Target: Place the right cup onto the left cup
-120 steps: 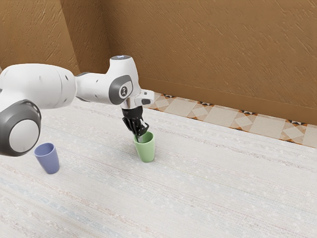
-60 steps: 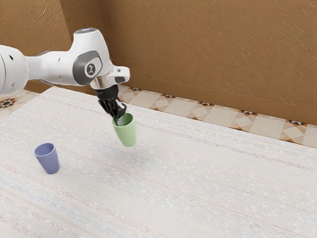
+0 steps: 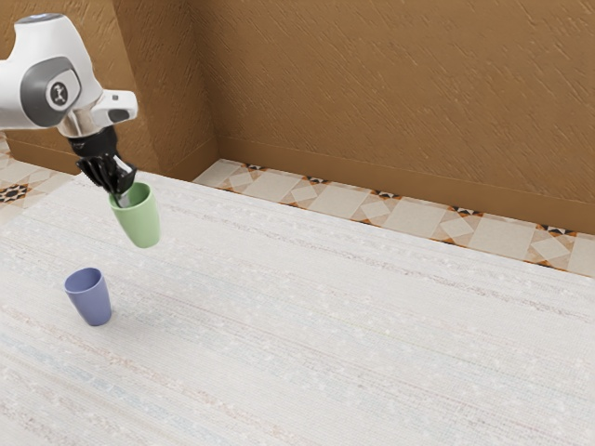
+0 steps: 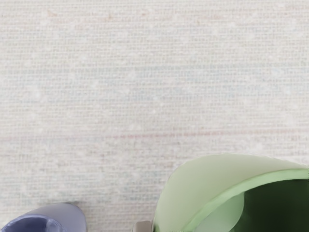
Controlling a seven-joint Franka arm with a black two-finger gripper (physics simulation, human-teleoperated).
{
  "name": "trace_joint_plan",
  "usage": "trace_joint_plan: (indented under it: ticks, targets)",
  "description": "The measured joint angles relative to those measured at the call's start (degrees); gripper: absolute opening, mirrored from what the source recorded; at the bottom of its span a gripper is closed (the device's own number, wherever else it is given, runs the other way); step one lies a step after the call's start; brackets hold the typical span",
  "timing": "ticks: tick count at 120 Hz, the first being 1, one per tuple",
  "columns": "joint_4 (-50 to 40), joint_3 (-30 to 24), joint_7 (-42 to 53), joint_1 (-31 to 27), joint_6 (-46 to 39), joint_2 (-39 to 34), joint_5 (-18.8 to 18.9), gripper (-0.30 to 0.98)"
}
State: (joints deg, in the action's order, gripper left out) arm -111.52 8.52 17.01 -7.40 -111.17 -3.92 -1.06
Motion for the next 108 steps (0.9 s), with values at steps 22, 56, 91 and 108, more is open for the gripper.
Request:
trace_joint_plan:
  ticks: [22,56,91,108]
  targets:
    - [-1.49,0.09,0.14,-2.93,1.97,-1.33,1.38,-0.10]
    - [-2.56,0.97,0.35,-5.90,2.48,-2.70,3.00,-0.10]
    - [-3.77,1.00,0.94,-10.41,1.42,-1.84,3.34,-0.10]
    - [-3.81,1.99,1.34,-10.79,-0.57,0.68,3.37,-0.10]
